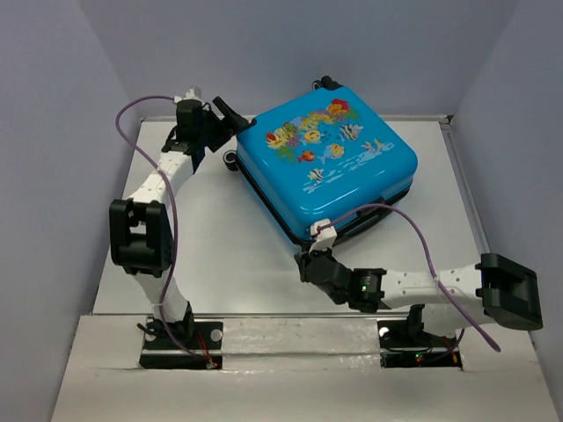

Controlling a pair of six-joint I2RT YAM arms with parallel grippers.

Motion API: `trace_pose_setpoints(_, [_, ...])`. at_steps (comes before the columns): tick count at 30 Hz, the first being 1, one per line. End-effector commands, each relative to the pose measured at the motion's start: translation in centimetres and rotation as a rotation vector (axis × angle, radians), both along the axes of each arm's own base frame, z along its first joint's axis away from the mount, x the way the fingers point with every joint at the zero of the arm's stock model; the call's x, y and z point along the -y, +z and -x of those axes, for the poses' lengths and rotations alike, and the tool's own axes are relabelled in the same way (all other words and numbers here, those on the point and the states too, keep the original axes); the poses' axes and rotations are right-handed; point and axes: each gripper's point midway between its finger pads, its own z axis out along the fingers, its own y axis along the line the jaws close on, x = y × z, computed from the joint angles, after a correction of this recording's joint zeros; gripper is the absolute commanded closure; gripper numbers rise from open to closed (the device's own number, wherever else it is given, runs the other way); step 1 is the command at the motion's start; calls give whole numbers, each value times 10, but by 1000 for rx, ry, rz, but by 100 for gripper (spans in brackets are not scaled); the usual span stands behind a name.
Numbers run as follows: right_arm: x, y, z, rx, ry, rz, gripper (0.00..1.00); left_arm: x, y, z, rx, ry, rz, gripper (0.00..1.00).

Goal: Pack the luggage

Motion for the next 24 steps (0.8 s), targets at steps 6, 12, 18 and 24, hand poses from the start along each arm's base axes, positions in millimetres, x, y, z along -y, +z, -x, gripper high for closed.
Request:
trace_pose_setpoints(6, [-34,11,39,-49,199,-81,93,6,30,-59,93,17,92,9])
trace_pose_setpoints(12, [-32,8,41,-59,203,-80,93,10,18,-74,73,27,137,12])
trace_pose_setpoints(18, [-32,9,40,-55,202,-74,93,14,24,-83,116,31,208,21])
trace_pose_setpoints(24, [-33,7,41,-62,201,-72,93,20,29,-90,140,23,261,31])
